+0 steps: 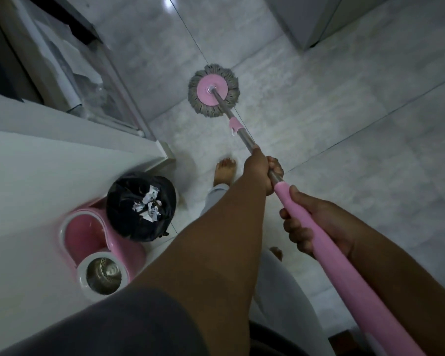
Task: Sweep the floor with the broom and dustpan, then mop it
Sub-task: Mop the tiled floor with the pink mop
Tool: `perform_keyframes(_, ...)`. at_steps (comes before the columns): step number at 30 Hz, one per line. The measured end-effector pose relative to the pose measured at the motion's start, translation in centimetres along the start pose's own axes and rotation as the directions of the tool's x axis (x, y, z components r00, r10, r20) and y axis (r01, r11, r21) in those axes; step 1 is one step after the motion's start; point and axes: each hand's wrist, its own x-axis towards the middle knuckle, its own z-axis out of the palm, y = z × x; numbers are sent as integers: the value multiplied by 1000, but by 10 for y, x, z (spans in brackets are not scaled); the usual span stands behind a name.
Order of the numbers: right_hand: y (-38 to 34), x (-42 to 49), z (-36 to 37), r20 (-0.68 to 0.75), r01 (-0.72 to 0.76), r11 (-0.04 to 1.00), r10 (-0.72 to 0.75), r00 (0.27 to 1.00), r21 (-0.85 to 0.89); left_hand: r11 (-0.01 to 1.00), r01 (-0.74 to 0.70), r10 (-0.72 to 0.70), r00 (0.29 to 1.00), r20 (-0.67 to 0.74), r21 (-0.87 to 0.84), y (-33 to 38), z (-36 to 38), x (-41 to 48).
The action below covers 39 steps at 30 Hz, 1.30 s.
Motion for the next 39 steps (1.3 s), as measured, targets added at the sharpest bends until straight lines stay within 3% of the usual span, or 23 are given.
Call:
perform_keyframes(14, -312, 160, 144, 139, 163, 984, -152, 979, -71, 972, -203, 200, 979, -33, -121, 356, 55, 128)
perform_keyframes(18, -359, 184, 169, 178, 181, 980, -165, 970, -80, 951, -223, 224, 974, -22, -216, 400, 56, 151)
perform_keyframes(26, -334, 162, 150, 159, 174, 979, -156, 975, -102, 962, -228, 227, 974, -26, -149, 374, 61, 133)
perform_keyframes(35, -188, 66, 58, 121, 43, 982, -21, 992, -182, 980, -129, 128, 992, -18, -153, 180, 43, 70)
perform_keyframes(39, -106, 23, 28, 106, -44, 969, 71, 992, -243, 958, -112, 103, 994, -48, -264, 85, 15, 29)
